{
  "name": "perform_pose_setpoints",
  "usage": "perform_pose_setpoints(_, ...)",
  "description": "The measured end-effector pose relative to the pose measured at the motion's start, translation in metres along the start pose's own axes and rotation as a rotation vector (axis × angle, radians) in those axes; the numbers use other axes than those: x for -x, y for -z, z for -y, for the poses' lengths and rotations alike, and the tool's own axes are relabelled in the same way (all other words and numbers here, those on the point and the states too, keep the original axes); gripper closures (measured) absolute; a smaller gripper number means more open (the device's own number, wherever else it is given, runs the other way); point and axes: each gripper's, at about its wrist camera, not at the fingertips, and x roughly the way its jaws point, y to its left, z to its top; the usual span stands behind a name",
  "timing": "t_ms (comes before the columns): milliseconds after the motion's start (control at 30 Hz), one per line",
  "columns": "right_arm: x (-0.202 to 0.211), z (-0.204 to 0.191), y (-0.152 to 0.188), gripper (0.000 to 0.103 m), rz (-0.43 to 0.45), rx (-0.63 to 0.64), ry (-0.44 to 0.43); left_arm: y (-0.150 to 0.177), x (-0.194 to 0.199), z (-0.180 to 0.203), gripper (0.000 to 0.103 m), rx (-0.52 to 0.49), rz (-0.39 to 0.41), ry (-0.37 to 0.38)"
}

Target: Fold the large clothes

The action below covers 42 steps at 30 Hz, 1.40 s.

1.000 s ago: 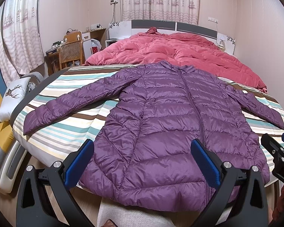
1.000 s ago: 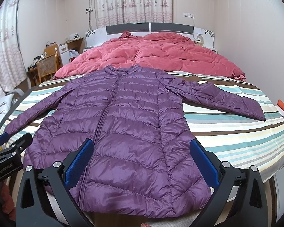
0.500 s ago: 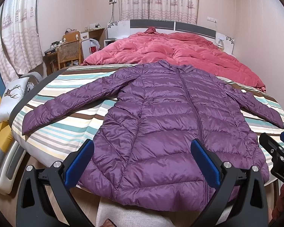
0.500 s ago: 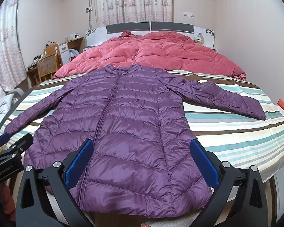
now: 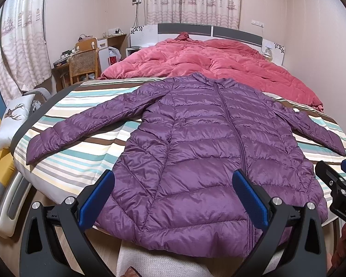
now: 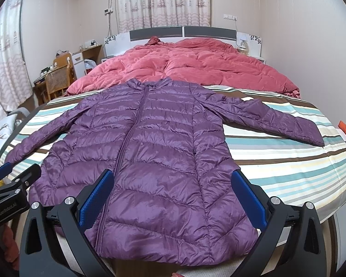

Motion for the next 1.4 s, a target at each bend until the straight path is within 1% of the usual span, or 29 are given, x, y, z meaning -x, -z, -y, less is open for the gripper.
perform_pose_setpoints(267, -0.001, 0.000, 0.000, 0.003, -0.002, -0.001, 0.000, 0.002, -0.001, 0.003, 0.002, -0.003, -0.005, 0.003)
perform_pose_setpoints(500, -0.005, 0.001, 0.000, 0.003, -0.018, -0.008, -0.026, 0.002, -0.002, 0.004, 0.002, -0.007, -0.007, 0.003)
perform_pose_setpoints(633, -0.012, 0.010, -0.004, 0.003, -0.023, -0.034, -0.055, 0.001, -0.003, 0.003, 0.002, -0.008, -0.005, 0.000)
perform_pose_setpoints(800, -0.026, 0.029, -0.012, 0.003, -0.027, -0.079, -0.086, -0.004, -0.015, 0.001, 0.002, -0.036, -0.008, -0.029)
perform_pose_setpoints(867, -0.033, 0.042, -0.016, 0.003, 0.002, -0.105, -0.074, -0.008, -0.024, 0.000, 0.002, -0.044, -0.013, -0.035)
perform_pose_setpoints(900, -0.036, 0.046, -0.017, 0.003, 0.002, -0.112, -0.066, -0.010, -0.029, -0.002, 0.002, -0.042, -0.016, -0.034)
perform_pose_setpoints(1000, -0.054, 0.067, -0.020, 0.003, -0.045, -0.137, -0.044, -0.015, -0.044, -0.007, 0.002, -0.027, -0.029, -0.001)
perform_pose_setpoints(1067, -0.063, 0.081, -0.022, 0.003, -0.062, -0.155, -0.034, -0.019, -0.057, -0.012, 0.002, 0.001, -0.034, 0.025)
perform_pose_setpoints(1100, -0.068, 0.088, -0.022, 0.003, -0.071, -0.167, -0.030, -0.022, -0.063, -0.015, 0.002, 0.011, -0.033, 0.025)
perform_pose_setpoints(1167, -0.079, 0.110, -0.023, 0.003, -0.078, -0.216, -0.011, -0.026, -0.076, -0.017, 0.002, 0.013, -0.040, 0.003)
perform_pose_setpoints(1267, -0.095, 0.143, -0.025, 0.003, -0.091, -0.294, 0.024, -0.036, -0.092, -0.020, 0.002, -0.014, -0.021, -0.043)
perform_pose_setpoints(1333, -0.107, 0.174, -0.026, 0.003, -0.092, -0.383, 0.033, -0.042, -0.099, -0.022, 0.002, -0.034, -0.010, -0.063)
perform_pose_setpoints(1367, -0.112, 0.183, -0.026, 0.003, -0.097, -0.414, 0.038, -0.046, -0.106, -0.022, 0.002, -0.053, -0.007, -0.075)
perform_pose_setpoints(1400, -0.120, 0.200, -0.027, 0.007, -0.105, -0.465, 0.050, -0.048, -0.109, -0.022, 0.002, -0.061, -0.005, -0.082)
